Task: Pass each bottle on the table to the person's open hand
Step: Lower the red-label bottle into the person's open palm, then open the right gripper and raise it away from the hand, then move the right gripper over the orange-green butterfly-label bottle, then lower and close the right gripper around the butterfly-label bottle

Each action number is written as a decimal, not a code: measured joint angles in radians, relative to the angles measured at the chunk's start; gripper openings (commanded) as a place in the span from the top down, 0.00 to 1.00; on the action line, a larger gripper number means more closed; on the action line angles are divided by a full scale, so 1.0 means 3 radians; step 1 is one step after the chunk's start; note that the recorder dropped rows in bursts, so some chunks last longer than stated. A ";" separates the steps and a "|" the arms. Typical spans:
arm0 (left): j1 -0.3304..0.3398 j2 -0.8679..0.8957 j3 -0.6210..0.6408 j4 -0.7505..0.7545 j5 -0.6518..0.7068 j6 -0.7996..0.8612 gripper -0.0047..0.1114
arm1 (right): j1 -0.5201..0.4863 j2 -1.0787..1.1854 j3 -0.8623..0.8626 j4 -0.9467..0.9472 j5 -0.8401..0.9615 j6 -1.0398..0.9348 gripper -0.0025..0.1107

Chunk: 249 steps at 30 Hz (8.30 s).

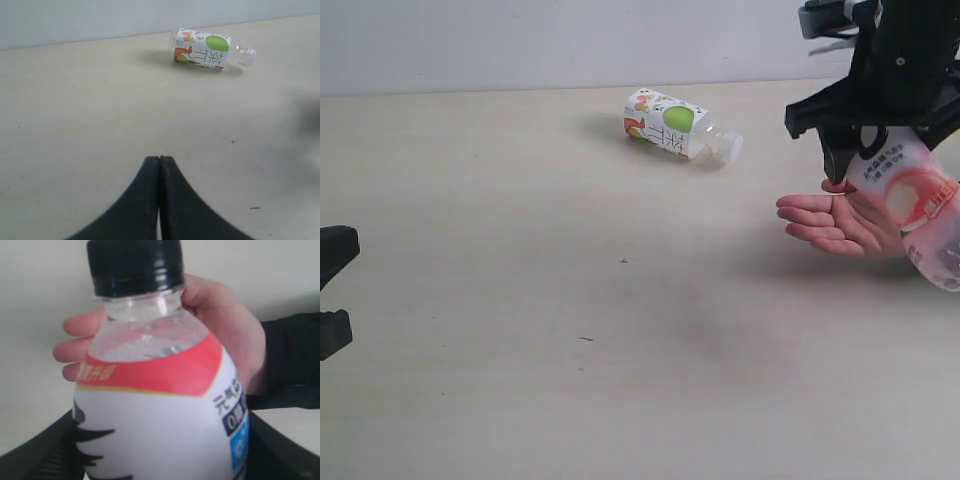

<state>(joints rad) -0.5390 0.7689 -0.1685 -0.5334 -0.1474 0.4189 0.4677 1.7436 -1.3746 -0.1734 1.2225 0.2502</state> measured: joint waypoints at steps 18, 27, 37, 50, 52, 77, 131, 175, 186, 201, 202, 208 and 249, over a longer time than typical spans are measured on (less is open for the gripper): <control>0.0000 0.0000 0.0000 0.0000 0.0000 0.0000 0.96 | -0.0007 0.0064 0.0475 -0.0519 -0.0936 0.0836 0.98; 0.0000 0.0000 0.0000 0.0000 0.0000 0.0000 0.96 | -0.0007 0.0254 0.0475 -0.0527 -0.1070 0.0921 0.98; 0.0000 0.0000 0.0000 0.0000 0.0000 0.0000 0.96 | -0.0007 0.0292 0.0475 -0.0527 -0.1109 0.0938 0.64; 0.0000 0.0000 0.0000 0.0000 0.0000 0.0000 0.96 | -0.0007 0.0292 0.0475 -0.0592 -0.1116 0.0923 0.31; 0.0000 0.0000 0.0000 0.0000 0.0000 0.0000 0.96 | -0.0007 0.0292 0.0475 -0.0618 -0.1116 0.0923 0.30; 0.0000 0.0000 0.0000 0.0000 0.0000 0.0000 0.96 | -0.0007 0.0083 0.0482 -0.0725 -0.1304 0.0923 0.20; 0.0000 0.0000 0.0000 0.0000 0.0000 0.0000 0.96 | -0.0007 -0.1719 0.0482 0.1584 -0.1269 -0.1251 0.20; 0.0000 0.0000 0.0000 0.0000 0.0000 0.0000 0.96 | -0.0007 0.1820 -0.2833 0.1457 -0.0701 -0.2359 0.21; 0.0000 0.0000 0.0000 0.0000 0.0000 0.0000 0.96 | -0.0007 0.2522 -0.3380 0.1376 -0.0427 -0.3305 0.24; 0.0000 0.0000 0.0000 0.0000 0.0000 0.0000 0.96 | -0.0097 0.2683 -0.3399 0.1227 -0.0666 -0.3368 0.24; 0.0000 0.0000 0.0000 0.0000 0.0000 0.0000 0.96 | -0.0118 0.2683 -0.3399 0.1258 -0.0670 -0.3368 0.24; 0.0000 0.0000 0.0000 0.0000 0.0000 0.0000 0.96 | -0.0177 0.2683 -0.3399 0.1463 -0.0644 -0.3455 0.25; 0.0000 0.0000 0.0000 0.0000 0.0000 0.0000 0.96 | -0.0177 0.3028 -0.3407 0.1568 -0.0879 -0.3506 0.40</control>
<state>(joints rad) -0.5390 0.7689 -0.1685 -0.5334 -0.1474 0.4189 0.4147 2.6521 -2.3968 0.2971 0.9587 -0.8015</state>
